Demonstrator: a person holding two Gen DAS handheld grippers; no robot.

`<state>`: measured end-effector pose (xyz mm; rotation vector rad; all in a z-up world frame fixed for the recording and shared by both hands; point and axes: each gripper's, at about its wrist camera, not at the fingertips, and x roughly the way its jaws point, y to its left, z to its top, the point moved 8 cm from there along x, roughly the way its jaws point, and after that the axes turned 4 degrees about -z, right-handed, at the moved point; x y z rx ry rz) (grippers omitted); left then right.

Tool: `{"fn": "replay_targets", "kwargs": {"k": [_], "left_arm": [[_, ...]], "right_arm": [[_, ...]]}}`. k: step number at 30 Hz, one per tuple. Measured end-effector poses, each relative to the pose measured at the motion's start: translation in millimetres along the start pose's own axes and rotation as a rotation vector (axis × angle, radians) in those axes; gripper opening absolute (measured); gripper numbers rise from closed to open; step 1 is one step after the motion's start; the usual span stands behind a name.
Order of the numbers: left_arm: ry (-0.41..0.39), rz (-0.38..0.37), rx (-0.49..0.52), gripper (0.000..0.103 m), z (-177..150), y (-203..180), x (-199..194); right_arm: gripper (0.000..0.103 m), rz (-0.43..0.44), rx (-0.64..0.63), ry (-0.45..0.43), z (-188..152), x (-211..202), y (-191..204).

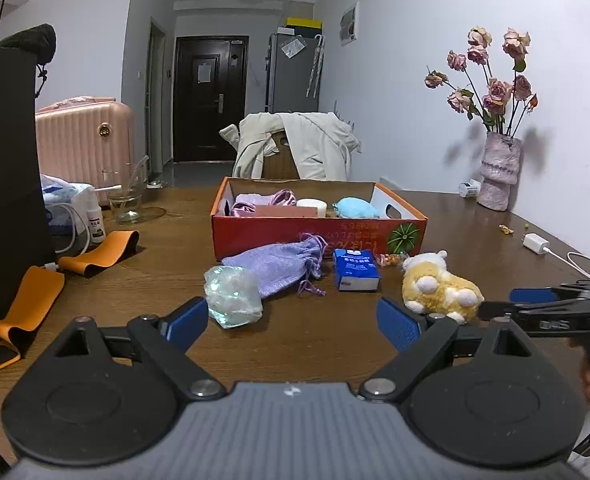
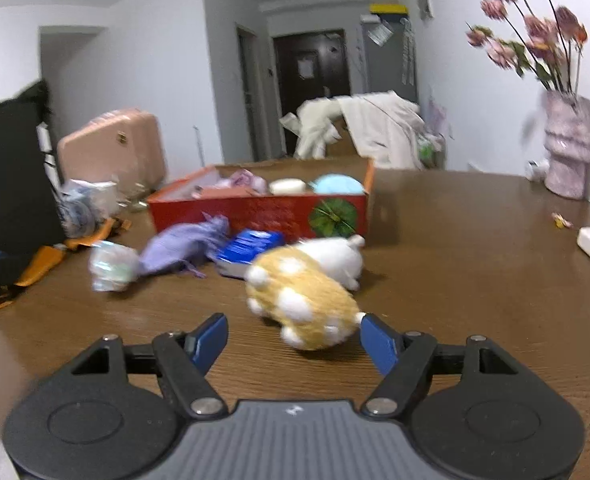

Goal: Organize soft objects
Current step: 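Move both grippers to the yellow-and-white plush sheep and close on it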

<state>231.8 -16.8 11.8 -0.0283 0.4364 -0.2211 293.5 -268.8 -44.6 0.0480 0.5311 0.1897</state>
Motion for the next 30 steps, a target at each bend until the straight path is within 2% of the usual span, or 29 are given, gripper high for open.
{"fn": "replay_targets", "kwargs": {"k": [12, 15, 16, 17, 19, 20, 21, 24, 26, 28, 30], "left_arm": [[0.089, -0.017, -0.006, 0.093, -9, -1, 59], [0.11, -0.029, 0.001, 0.093, -11, -6, 76], [0.111, -0.031, 0.004, 0.093, -12, -7, 80], [0.11, -0.029, 0.004, 0.093, -11, -6, 84], [0.107, -0.013, -0.013, 0.093, -9, 0, 89], [0.104, 0.003, -0.028, 0.093, -7, 6, 92], [0.103, 0.013, -0.039, 0.093, -6, 11, 93], [0.111, 0.007, -0.074, 0.093, -4, 20, 99], [0.115, -0.033, -0.091, 0.092, -3, 17, 105], [0.133, -0.091, -0.101, 0.092, -5, 6, 115], [0.149, -0.132, -0.09, 0.085, -8, -8, 123]], "right_arm": [[0.072, 0.004, 0.0, 0.038, 7, 56, -11], [0.065, -0.002, -0.002, 0.079, 4, 68, -6], [0.063, 0.019, -0.018, 0.101, 2, 66, 5], [0.063, 0.076, -0.035, 0.106, -1, 60, 19], [0.06, 0.294, -0.061, 0.093, -5, 39, 55], [0.061, 0.367, -0.07, 0.077, -4, 29, 67], [0.061, 0.38, -0.074, 0.052, -2, 21, 70], [0.063, 0.298, -0.028, -0.041, 17, 9, 51], [0.067, 0.246, 0.015, -0.08, 30, 16, 28], [0.068, 0.168, 0.032, -0.05, 34, 38, 7], [0.068, 0.116, 0.044, 0.001, 33, 61, -4]]}}
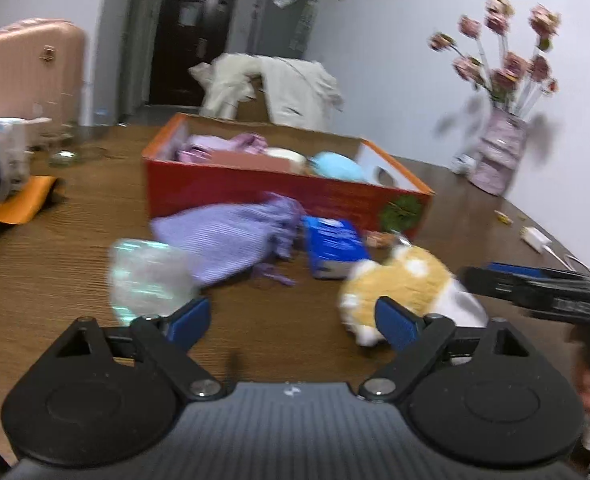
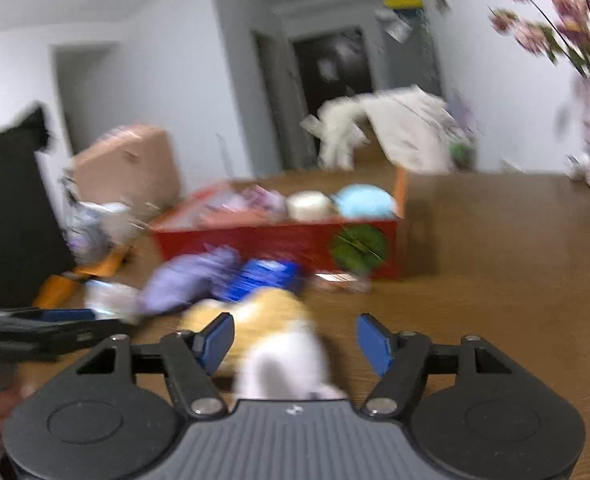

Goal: Organize soft objects
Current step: 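Move both grippers to the yellow-and-white plush sheep and close on it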

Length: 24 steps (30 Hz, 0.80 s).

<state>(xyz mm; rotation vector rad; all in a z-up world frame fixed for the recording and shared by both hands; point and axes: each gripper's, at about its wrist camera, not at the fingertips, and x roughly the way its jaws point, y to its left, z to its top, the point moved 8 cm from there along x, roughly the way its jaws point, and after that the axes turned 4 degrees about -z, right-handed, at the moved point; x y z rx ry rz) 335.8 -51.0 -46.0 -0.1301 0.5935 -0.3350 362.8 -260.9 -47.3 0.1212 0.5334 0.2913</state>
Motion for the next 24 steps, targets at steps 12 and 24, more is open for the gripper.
{"fn": "replay_targets", "kwargs": {"k": [12, 24], "left_arm": [[-0.017, 0.093, -0.073, 0.075, -1, 33, -12], [0.05, -0.098, -0.15, 0.062, -32, 6, -10]], "right_arm": [[0.058, 0.315, -0.011, 0.085, -44, -35, 76], [0.056, 0.156, 0.13, 0.095, -17, 32, 48]]}}
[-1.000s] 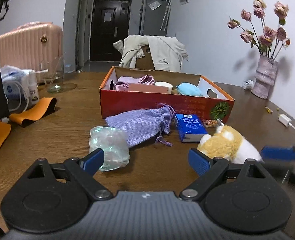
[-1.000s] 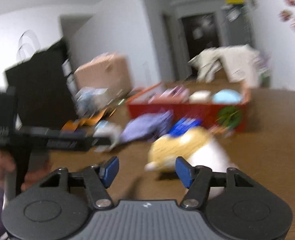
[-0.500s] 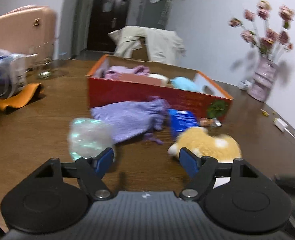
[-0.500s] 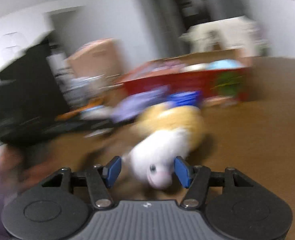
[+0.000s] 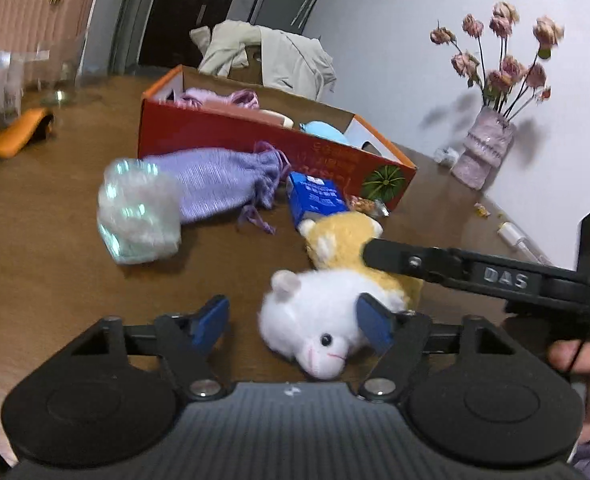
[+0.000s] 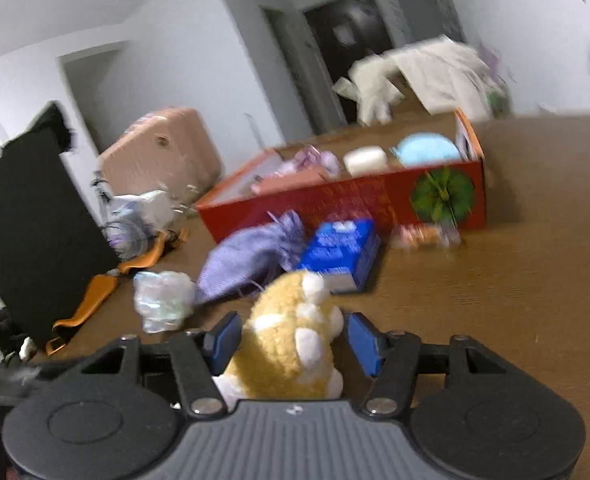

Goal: Organize soft objects
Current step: 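Move both grippers to the yellow-and-white plush sheep and close on it, then lift the plush sheep with both grippers and lower it into the box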

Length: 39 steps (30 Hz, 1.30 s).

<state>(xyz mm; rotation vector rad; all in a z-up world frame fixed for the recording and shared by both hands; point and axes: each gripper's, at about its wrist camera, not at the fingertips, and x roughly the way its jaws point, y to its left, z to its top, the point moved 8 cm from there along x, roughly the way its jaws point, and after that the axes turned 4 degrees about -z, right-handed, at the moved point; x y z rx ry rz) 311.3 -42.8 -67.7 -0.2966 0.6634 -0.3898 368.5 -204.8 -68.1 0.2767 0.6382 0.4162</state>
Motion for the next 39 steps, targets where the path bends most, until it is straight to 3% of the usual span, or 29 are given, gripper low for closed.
{"fn": "replay_targets", "kwargs": {"k": [1, 2, 9, 21, 24, 31, 34, 39], "left_arm": [[0.002, -0.025, -0.015, 0.055, -1, -1, 0], [0.009, -0.047, -0.02, 0.051, -3, -3, 0], [0.047, -0.135, 0.028, 0.053, -22, -25, -9], [0.046, -0.17, 0.029, 0.049, -24, -43, -8], [-0.005, -0.179, 0.052, 0.049, 4, -50, -9], [-0.118, -0.184, 0.095, 0.049, 115, -57, 36], [-0.101, -0.166, 0.064, 0.049, 149, -49, 81], [-0.026, -0.13, 0.037, 0.049, 172, -36, 148]], "right_arm": [[0.044, 0.024, 0.045, 0.006, -2, -1, 0], [0.043, 0.043, 0.07, 0.006, -4, -4, 0], [0.041, -0.023, 0.138, -0.03, -34, -55, -6], [0.04, -0.041, 0.182, -0.067, -42, -77, -15], [0.04, -0.023, 0.152, -0.101, -19, -79, -13], [0.04, 0.032, 0.097, -0.186, 94, -49, -35], [0.04, 0.035, 0.12, -0.156, 131, -13, -58], [0.04, -0.005, 0.13, -0.059, 165, 49, -92]]}}
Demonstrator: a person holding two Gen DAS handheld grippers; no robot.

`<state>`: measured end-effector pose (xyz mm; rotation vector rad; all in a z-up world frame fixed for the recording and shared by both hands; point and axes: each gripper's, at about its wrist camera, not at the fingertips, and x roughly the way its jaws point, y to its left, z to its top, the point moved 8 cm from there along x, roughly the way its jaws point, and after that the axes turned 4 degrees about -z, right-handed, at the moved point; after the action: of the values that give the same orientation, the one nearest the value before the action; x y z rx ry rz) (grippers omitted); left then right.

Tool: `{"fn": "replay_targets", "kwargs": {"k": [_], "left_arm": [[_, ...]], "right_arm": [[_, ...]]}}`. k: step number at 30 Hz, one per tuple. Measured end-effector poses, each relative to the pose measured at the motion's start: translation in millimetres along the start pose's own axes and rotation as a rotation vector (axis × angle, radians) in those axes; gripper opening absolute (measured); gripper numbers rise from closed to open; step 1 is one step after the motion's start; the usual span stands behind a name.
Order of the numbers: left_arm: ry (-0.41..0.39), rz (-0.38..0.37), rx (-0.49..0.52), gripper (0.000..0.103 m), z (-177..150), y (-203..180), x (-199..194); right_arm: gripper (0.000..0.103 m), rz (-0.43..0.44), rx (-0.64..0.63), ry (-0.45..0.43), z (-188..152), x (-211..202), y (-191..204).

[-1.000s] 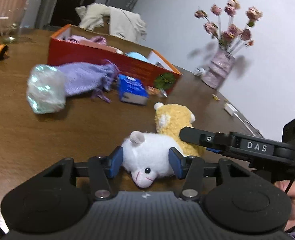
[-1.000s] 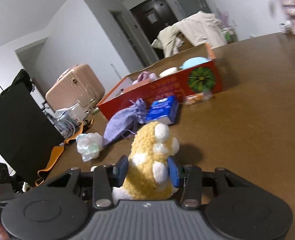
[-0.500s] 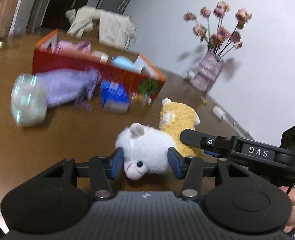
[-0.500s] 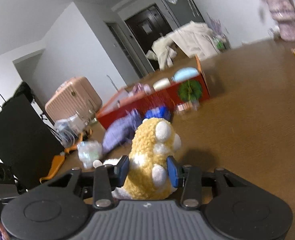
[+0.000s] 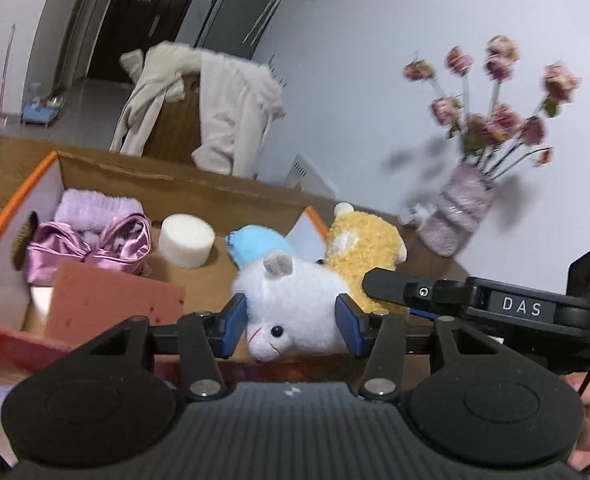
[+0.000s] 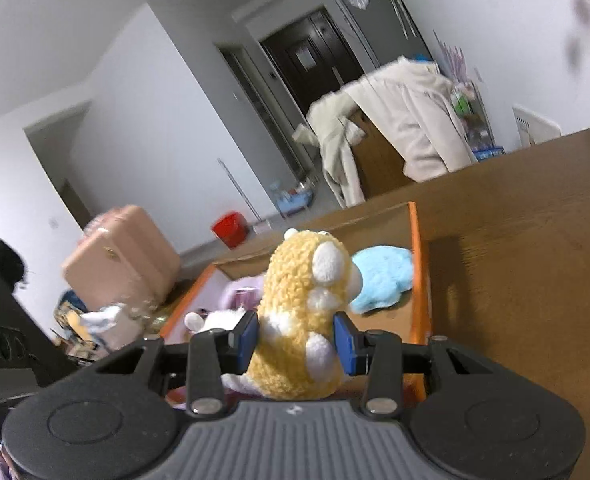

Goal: Organize soft objects
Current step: 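Lift the plush sheep with both grippers and lower it into the box, then open both grippers to release the sheep inside the box, then move the left gripper to the clear plastic bag while the right approaches the snack packet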

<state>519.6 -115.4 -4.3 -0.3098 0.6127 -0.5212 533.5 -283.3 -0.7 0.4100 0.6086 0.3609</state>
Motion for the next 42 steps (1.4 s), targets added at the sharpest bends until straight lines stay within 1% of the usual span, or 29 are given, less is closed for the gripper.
{"fn": "replay_targets", "kwargs": {"k": [4, 7, 10, 13, 15, 17, 18, 19, 20, 21, 23, 24, 26, 28, 30, 32, 36, 40, 42], "left_arm": [[0.059, 0.021, -0.003, 0.048, -3, 14, 29], [0.098, 0.044, 0.038, 0.049, -12, 13, 42], [0.124, 0.051, 0.081, 0.05, -20, 8, 44], [0.107, 0.058, 0.114, 0.052, -20, 2, 32], [0.09, 0.076, 0.137, 0.055, -18, -2, 16], [0.067, 0.097, 0.162, 0.059, -16, -7, -5], [0.044, 0.104, 0.173, 0.061, -14, -10, -19], [0.022, 0.11, 0.181, 0.064, -11, -13, -33], [-0.001, 0.121, 0.194, 0.068, -10, -15, -49], [-0.026, 0.138, 0.209, 0.069, -10, -16, -65], [-0.065, 0.175, 0.244, 0.074, -12, -19, -93], [-0.081, 0.203, 0.262, 0.075, -16, -18, -108], [-0.114, 0.259, 0.282, 0.077, -25, -15, -135], [-0.133, 0.288, 0.278, 0.08, -37, -14, -157], [-0.146, 0.308, 0.257, 0.082, -54, -10, -178], [-0.155, 0.329, 0.241, 0.083, -70, -5, -195], [-0.145, 0.369, 0.217, 0.085, -103, 7, -218], [-0.116, 0.407, 0.178, 0.085, -129, 19, -226], [-0.097, 0.418, 0.164, 0.085, -140, 27, -229]], "right_arm": [[0.04, -0.054, -0.002, 0.075, 7, 36, -16], [0.041, -0.105, -0.022, 0.113, 6, 50, -22], [0.045, -0.167, -0.061, 0.123, 3, 51, -19], [0.05, -0.195, -0.092, 0.106, 2, 43, -14], [0.051, -0.205, -0.107, 0.078, 4, 32, -10], [0.054, -0.205, -0.118, 0.042, 9, 15, -4], [0.056, -0.199, -0.121, 0.02, 11, 6, 0], [0.061, -0.191, -0.126, -0.002, 12, -4, 4], [0.063, -0.185, -0.133, -0.019, 12, -16, 8], [0.064, -0.178, -0.144, -0.036, 9, -28, 14], [0.069, -0.171, -0.178, -0.061, -1, -52, 26], [0.07, -0.163, -0.196, -0.075, -8, -64, 32], [0.078, -0.135, -0.234, -0.097, -23, -85, 48], [0.082, -0.123, -0.266, -0.119, -42, -104, 61], [0.083, -0.115, -0.304, -0.129, -62, -117, 72], [0.085, -0.125, -0.329, -0.156, -81, -130, 82], [0.088, -0.125, -0.375, -0.192, -120, -145, 100], [0.088, -0.132, -0.388, -0.2, -156, -148, 106], [0.088, -0.144, -0.377, -0.181, -173, -146, 104]]}}
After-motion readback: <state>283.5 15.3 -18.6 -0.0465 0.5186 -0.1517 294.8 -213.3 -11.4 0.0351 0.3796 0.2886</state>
